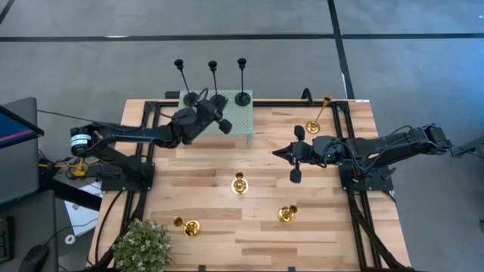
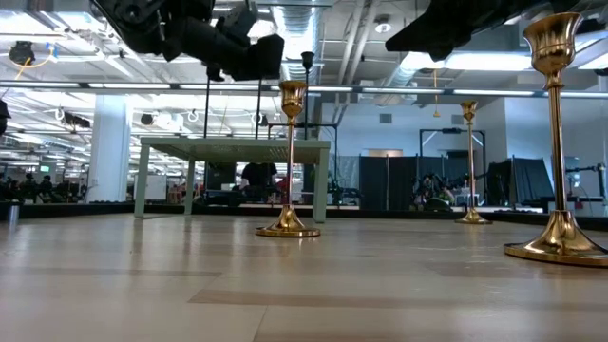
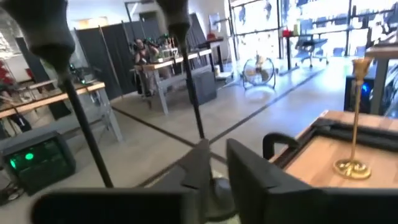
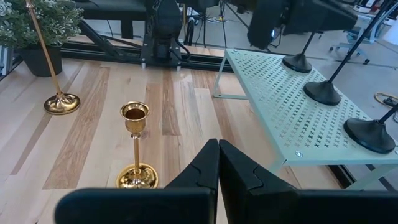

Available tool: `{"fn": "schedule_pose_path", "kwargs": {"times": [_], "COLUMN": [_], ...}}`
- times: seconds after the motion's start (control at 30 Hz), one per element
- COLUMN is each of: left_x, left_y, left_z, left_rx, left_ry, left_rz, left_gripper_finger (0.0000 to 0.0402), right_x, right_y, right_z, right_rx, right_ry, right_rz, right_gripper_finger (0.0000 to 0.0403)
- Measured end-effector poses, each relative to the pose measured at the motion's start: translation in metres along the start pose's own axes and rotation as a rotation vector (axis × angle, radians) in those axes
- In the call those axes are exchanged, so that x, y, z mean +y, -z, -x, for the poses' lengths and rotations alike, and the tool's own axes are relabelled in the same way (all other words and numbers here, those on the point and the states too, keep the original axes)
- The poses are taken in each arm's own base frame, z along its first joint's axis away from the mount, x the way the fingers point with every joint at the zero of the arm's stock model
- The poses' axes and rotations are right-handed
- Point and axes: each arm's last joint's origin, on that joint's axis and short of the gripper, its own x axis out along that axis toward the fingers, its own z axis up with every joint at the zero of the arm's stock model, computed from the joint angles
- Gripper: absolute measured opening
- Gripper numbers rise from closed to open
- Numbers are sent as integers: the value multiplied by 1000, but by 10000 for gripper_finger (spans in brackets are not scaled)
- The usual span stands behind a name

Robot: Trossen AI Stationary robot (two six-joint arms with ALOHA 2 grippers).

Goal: Pick & Place candle stick holders
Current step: Adjust the black candle holder on the shelf

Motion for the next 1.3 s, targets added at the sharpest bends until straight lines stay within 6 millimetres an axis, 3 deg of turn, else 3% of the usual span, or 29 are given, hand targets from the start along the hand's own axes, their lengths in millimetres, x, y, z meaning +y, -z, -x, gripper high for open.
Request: {"fn": "schedule_pose_path", "kwargs": {"times": [0.1, 0.3, 0.47, 0.77, 1.3], "left_x": [3, 13, 16, 7, 19], "left_y": [8, 15, 20, 58, 62], "left_z": [-3, -8, -15, -37, -47], "left_rx": [63, 105, 100, 176, 133], "left_ry": [5, -16, 83, 61, 6], "left_rz": [-6, -5, 48, 33, 30], "left_gripper_finger": [8, 3, 3, 2, 2], "right_x": [0, 0, 0, 0, 0], "right_y": [0, 0, 0, 0, 0], "right_z": [0, 0, 0, 0, 0], "right_rx": [0, 0, 0, 0, 0], "right_ry": [0, 0, 0, 0, 1], "right_rz": [0, 0, 0, 0, 1], "right_gripper_finger": [0, 0, 0, 0, 0]}}
